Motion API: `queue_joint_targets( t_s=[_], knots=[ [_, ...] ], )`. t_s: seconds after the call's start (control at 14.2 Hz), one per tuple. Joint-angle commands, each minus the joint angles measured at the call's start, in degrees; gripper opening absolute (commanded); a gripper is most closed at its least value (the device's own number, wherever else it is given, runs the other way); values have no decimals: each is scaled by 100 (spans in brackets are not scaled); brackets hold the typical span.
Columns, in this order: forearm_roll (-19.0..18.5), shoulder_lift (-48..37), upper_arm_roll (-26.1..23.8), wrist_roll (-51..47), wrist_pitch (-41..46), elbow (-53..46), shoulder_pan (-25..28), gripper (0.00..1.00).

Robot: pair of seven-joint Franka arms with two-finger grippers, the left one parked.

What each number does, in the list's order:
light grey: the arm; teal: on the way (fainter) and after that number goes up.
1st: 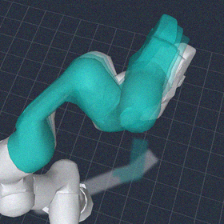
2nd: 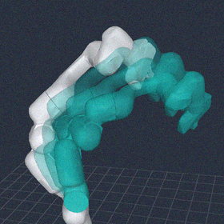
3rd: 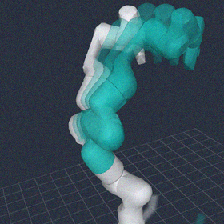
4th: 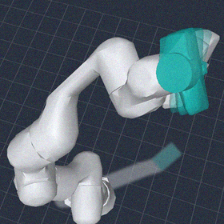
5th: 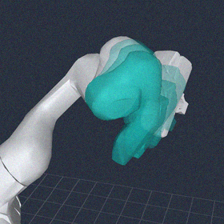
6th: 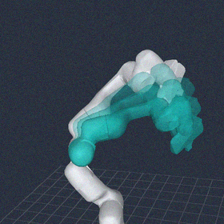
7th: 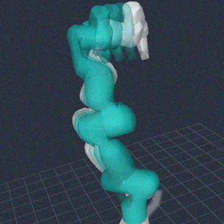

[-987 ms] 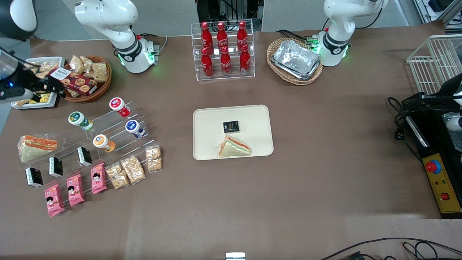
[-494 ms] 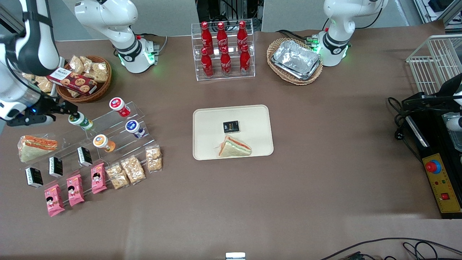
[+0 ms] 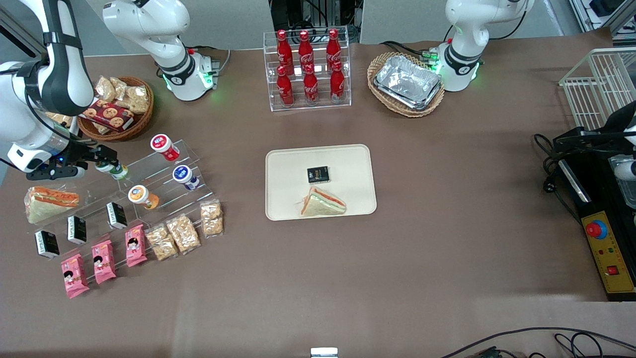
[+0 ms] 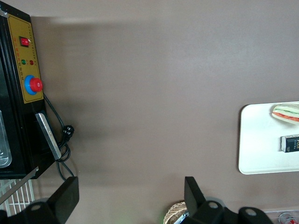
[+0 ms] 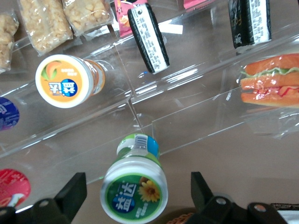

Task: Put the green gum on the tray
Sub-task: 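Lower the right gripper and grasp the green-lidded gum bottle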

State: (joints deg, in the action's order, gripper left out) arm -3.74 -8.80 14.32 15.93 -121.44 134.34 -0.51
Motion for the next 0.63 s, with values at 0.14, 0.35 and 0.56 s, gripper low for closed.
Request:
queue_joint_targets(
  t_s=[0.14, 0.35, 0.56],
  knots=[
    [-74, -139, 9, -107, -134, 250, 34, 99],
    [-83, -157, 9, -108, -134, 268, 42, 98],
    [-74, -175, 9, -107, -134, 321, 42, 94]
  ],
)
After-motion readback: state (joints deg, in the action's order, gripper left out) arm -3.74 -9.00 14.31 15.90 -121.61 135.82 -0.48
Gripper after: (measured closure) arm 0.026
